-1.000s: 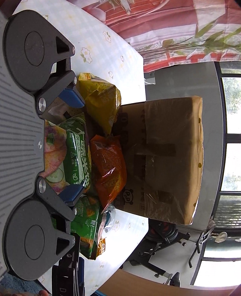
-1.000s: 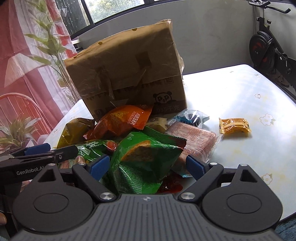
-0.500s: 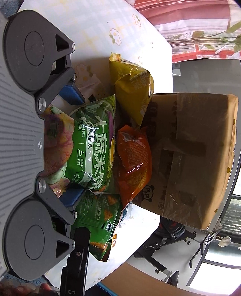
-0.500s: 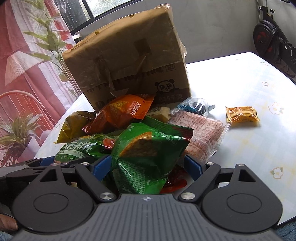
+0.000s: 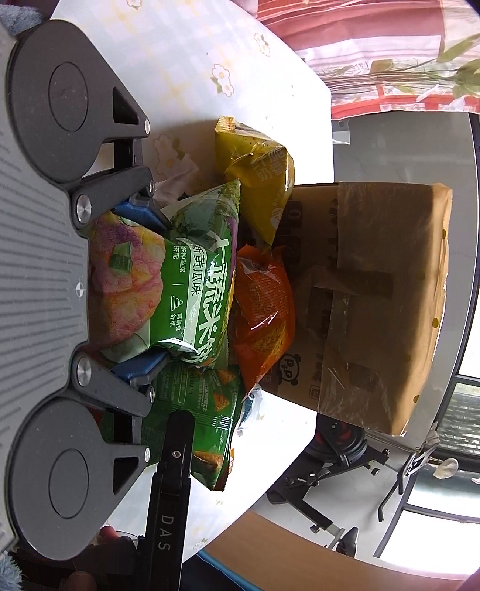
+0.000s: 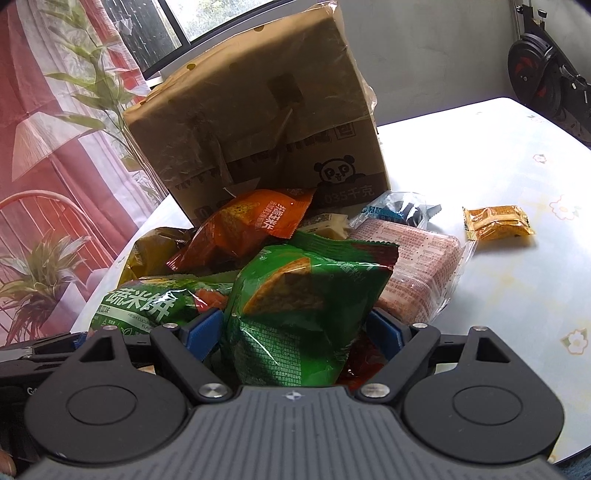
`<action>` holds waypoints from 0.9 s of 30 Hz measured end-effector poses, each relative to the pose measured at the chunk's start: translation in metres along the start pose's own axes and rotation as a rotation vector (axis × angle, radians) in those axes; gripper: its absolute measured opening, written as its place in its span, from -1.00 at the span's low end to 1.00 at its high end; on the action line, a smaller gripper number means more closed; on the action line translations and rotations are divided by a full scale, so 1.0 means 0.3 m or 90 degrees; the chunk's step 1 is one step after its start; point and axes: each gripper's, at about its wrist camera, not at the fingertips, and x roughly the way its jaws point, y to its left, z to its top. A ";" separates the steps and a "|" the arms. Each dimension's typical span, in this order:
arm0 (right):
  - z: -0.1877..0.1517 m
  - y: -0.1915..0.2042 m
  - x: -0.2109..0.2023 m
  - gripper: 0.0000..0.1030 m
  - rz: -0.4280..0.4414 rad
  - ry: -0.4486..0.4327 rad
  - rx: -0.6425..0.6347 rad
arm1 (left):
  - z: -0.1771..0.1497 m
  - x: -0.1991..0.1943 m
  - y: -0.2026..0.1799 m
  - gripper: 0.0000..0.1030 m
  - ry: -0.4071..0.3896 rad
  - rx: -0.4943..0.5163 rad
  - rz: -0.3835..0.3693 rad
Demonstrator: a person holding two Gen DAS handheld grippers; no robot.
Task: Organize snacks
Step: 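Grasp a green cracker bag with the left tool while the right tool grasps another green bag, then lift both green bags and carry them over the box opening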
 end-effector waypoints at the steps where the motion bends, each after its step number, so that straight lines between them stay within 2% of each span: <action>1: 0.000 0.002 -0.004 0.55 0.005 -0.002 -0.002 | 0.001 -0.011 0.000 0.38 -0.008 0.000 0.003; 2: 0.001 0.004 -0.011 0.46 0.009 -0.006 -0.004 | 0.003 -0.024 -0.004 0.38 -0.019 0.001 0.009; 8: 0.004 0.003 -0.056 0.30 0.026 -0.029 -0.008 | 0.013 -0.065 -0.013 0.38 -0.041 0.004 0.026; 13: 0.009 0.009 -0.086 0.27 0.025 -0.043 -0.016 | 0.013 -0.101 -0.011 0.38 -0.058 0.001 0.034; 27: 0.020 0.013 -0.181 0.25 -0.025 -0.098 -0.028 | 0.002 -0.187 0.005 0.38 -0.107 -0.003 0.056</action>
